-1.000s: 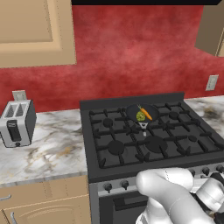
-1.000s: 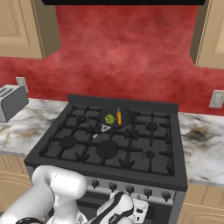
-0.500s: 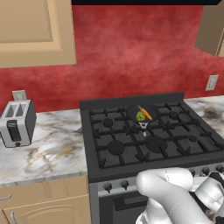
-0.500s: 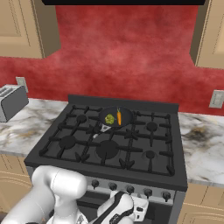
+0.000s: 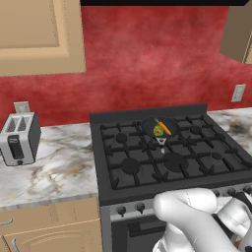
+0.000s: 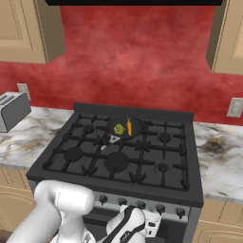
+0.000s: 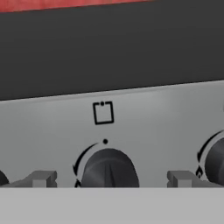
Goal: Put the carrot and broccoli in the pan. Then turn on the rear center burner and set the heat to medium.
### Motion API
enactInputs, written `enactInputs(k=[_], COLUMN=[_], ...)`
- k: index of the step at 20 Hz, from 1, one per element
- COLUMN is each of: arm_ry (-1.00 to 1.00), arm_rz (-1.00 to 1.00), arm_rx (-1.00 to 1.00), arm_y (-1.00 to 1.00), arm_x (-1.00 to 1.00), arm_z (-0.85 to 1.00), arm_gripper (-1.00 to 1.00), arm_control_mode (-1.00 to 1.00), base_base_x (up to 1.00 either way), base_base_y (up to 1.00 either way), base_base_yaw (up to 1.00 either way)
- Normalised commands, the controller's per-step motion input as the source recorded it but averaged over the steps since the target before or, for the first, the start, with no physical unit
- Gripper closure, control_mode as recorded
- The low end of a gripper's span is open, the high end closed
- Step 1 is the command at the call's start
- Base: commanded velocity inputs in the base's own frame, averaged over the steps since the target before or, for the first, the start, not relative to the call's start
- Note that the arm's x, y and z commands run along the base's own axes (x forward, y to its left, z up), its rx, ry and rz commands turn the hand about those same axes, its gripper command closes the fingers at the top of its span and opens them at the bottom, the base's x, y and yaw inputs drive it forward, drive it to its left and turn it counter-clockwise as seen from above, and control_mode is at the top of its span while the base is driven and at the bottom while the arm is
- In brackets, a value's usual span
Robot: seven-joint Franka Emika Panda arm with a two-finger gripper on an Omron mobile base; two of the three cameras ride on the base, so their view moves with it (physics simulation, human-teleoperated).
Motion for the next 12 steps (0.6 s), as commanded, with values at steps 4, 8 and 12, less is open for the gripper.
enactInputs(k=[4,8,12], arm_ry=[0.00,0.00,0.00], arm_rz=[0.00,0.00,0.00], arm_rx=[0.00,0.00,0.00], arm_y=[0.00,0.00,0.00], arm_x=[0.29,0.16,0.00], arm_z=[0.00,0.00,0.00], arm_gripper=[-1.00,-1.00,-1.00], arm_control_mode=[-1.00,-1.00,-1.00], base_base_x=[0.00,0.00,0.00], base_base_y=[0.00,0.00,0.00], base_base_yaw=[0.00,0.00,0.00])
